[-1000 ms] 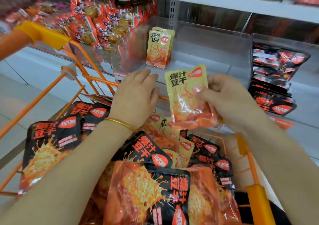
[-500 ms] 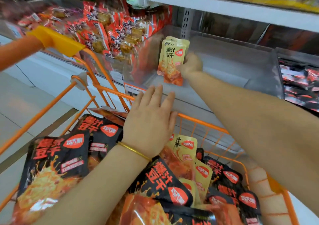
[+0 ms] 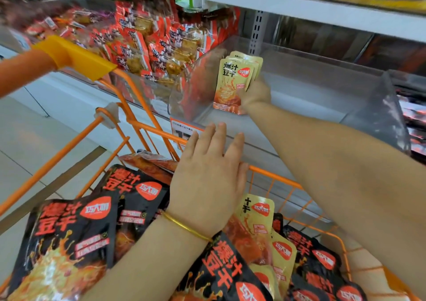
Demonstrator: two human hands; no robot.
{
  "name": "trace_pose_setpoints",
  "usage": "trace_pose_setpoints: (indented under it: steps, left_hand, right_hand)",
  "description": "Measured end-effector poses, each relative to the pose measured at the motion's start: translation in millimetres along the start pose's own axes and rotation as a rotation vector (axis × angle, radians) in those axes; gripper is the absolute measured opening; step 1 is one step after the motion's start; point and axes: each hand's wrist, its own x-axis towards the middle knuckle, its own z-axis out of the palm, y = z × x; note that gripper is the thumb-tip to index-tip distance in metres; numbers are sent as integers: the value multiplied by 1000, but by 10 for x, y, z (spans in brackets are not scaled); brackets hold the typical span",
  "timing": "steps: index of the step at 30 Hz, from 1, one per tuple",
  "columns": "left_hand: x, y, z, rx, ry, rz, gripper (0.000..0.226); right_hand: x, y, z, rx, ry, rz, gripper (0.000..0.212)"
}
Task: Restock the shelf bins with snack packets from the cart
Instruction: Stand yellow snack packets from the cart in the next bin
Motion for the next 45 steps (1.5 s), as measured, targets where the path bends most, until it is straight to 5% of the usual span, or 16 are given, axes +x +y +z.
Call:
trace_pose_setpoints:
  steps: [9, 11, 18, 23, 25, 35, 45]
  left_hand:
    - [13, -17, 28, -12, 42, 2, 54]
    - [31, -24, 15, -31, 41, 5, 54]
    - [73, -29, -62, -112, 60, 18, 51]
    - [78, 4, -118, -138, 113, 37, 46]
    - [70, 12, -115, -136, 112, 47, 46]
    - [49, 2, -64, -108, 40, 59, 50]
    - [36, -16, -50, -118, 23, 55, 51]
  right_hand:
    - [-51, 36, -122, 120, -93, 78, 35]
    - [-250, -95, -346, 120, -123, 22, 16]
    - [-1820, -60, -1562, 18, -491, -297, 8]
    - [-2330, 424, -1430, -552, -785, -292, 29]
    - [-2349, 516, -1327, -589, -822, -284, 39]
    - [-2448, 604, -1272, 343, -772, 182, 9]
    - [-2554, 595, -1631, -25, -414, -280, 21]
